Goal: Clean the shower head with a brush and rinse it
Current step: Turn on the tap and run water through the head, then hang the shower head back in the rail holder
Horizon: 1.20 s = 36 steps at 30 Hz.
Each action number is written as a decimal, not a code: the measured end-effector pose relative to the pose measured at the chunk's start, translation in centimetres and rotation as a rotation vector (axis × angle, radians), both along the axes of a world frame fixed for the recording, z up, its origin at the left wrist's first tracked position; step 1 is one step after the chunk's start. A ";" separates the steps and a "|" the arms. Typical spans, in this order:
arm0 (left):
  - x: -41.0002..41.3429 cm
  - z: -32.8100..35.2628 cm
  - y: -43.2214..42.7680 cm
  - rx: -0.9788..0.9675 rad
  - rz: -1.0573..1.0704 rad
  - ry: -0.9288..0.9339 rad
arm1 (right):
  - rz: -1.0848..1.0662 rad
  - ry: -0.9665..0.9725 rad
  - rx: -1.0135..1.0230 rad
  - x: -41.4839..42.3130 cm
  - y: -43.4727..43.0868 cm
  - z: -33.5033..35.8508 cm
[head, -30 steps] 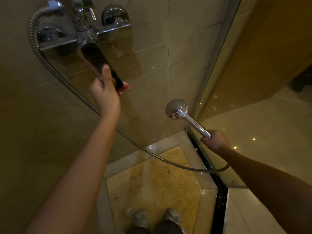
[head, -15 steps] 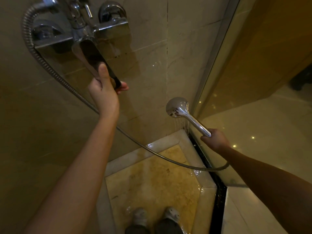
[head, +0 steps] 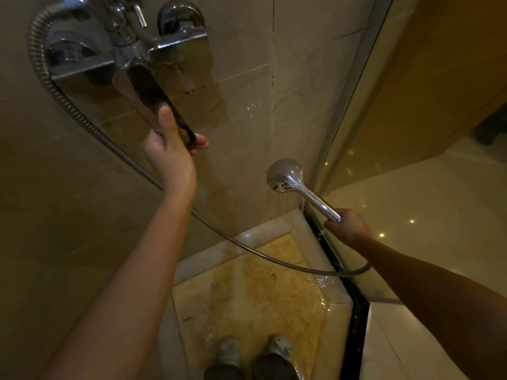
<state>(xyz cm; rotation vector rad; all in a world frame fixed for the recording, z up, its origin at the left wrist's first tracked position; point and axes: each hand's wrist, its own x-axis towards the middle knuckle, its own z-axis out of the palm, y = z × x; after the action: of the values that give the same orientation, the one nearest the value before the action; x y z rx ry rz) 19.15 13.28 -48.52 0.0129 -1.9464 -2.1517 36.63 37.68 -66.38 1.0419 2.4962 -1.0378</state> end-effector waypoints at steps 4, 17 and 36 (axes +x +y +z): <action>-0.3 -0.5 0.0 0.009 -0.002 0.028 | -0.001 0.010 -0.003 -0.2 -0.3 -0.1; -1.8 -1.3 -0.6 -0.120 -0.059 0.038 | -0.008 0.086 -0.030 0.3 -1.1 0.5; 10.7 -7.3 0.5 -0.387 -0.670 -0.558 | -0.305 0.483 -0.288 2.8 -7.9 7.9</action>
<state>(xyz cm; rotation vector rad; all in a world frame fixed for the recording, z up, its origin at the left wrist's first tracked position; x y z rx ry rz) 29.87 13.81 -55.78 -0.1406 -3.0216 -2.2494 39.41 29.80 -58.46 1.2192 2.4577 -1.8731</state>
